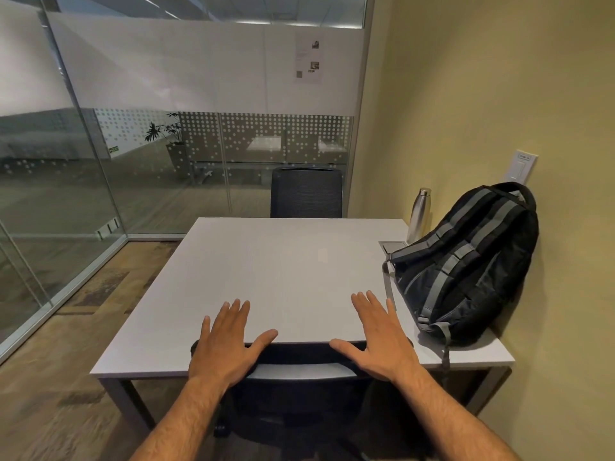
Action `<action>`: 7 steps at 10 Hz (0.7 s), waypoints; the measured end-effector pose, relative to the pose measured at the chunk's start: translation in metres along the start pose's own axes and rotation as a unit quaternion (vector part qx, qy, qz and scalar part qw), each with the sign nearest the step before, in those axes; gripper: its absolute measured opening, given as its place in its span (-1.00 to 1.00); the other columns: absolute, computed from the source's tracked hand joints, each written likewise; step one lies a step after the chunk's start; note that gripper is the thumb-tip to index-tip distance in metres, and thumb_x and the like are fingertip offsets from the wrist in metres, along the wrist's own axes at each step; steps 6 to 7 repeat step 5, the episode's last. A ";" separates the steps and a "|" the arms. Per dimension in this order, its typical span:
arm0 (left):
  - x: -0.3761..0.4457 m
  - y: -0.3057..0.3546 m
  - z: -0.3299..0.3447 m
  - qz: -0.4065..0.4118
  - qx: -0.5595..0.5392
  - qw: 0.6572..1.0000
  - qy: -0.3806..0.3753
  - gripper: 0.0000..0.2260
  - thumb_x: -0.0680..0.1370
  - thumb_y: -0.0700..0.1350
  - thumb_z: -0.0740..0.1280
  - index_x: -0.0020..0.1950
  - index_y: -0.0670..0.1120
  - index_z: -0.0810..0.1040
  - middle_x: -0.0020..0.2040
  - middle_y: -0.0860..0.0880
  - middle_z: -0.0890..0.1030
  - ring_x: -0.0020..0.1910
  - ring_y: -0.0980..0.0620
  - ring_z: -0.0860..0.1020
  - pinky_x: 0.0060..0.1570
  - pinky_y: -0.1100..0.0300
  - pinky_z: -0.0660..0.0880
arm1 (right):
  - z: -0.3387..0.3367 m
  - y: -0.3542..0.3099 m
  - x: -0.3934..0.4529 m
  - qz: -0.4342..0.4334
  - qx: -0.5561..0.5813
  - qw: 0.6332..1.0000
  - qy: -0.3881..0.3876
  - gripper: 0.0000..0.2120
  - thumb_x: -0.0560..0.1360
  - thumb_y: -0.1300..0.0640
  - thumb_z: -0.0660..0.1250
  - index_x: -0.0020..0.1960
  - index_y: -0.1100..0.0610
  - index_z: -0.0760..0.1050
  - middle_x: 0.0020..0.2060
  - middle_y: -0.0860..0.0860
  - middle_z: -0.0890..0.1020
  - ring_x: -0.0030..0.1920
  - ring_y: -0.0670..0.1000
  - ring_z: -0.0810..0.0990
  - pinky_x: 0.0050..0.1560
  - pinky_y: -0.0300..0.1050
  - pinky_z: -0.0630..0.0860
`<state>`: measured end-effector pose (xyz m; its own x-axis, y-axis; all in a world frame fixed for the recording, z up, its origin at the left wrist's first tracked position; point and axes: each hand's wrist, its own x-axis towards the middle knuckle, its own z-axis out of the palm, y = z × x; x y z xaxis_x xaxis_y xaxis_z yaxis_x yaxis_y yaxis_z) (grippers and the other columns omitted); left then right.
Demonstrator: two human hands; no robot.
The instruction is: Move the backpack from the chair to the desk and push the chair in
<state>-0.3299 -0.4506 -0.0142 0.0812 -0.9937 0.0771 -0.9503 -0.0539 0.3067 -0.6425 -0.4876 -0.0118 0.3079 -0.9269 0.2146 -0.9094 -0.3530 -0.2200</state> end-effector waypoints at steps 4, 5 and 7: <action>-0.026 0.002 -0.003 0.051 -0.027 0.996 0.069 -0.07 0.43 0.56 -0.23 0.63 0.05 0.15 0.63 0.03 0.22 0.63 0.03 0.09 0.57 0.01 -0.13 | -0.006 -0.012 -0.017 0.049 -0.059 0.997 0.027 -0.07 0.51 -0.54 -0.20 0.67 0.05 0.06 0.67 0.07 0.12 0.67 0.10 -0.01 0.63 0.20 -0.26; -0.034 0.005 -0.002 0.057 -0.023 0.996 0.062 -0.01 0.39 0.60 -0.27 0.65 0.02 0.08 0.66 0.01 0.15 0.64 0.03 0.03 0.60 -0.02 -0.14 | -0.006 -0.015 -0.032 0.059 0.017 0.996 0.059 -0.11 0.54 -0.52 -0.10 0.66 0.04 0.09 0.66 0.06 0.16 0.66 0.07 0.03 0.60 0.06 -0.20; -0.034 0.005 -0.002 0.057 -0.023 0.996 0.062 -0.01 0.39 0.60 -0.27 0.65 0.02 0.08 0.66 0.01 0.15 0.64 0.03 0.03 0.60 -0.02 -0.14 | -0.006 -0.015 -0.032 0.059 0.017 0.996 0.059 -0.11 0.54 -0.52 -0.10 0.66 0.04 0.09 0.66 0.06 0.16 0.66 0.07 0.03 0.60 0.06 -0.20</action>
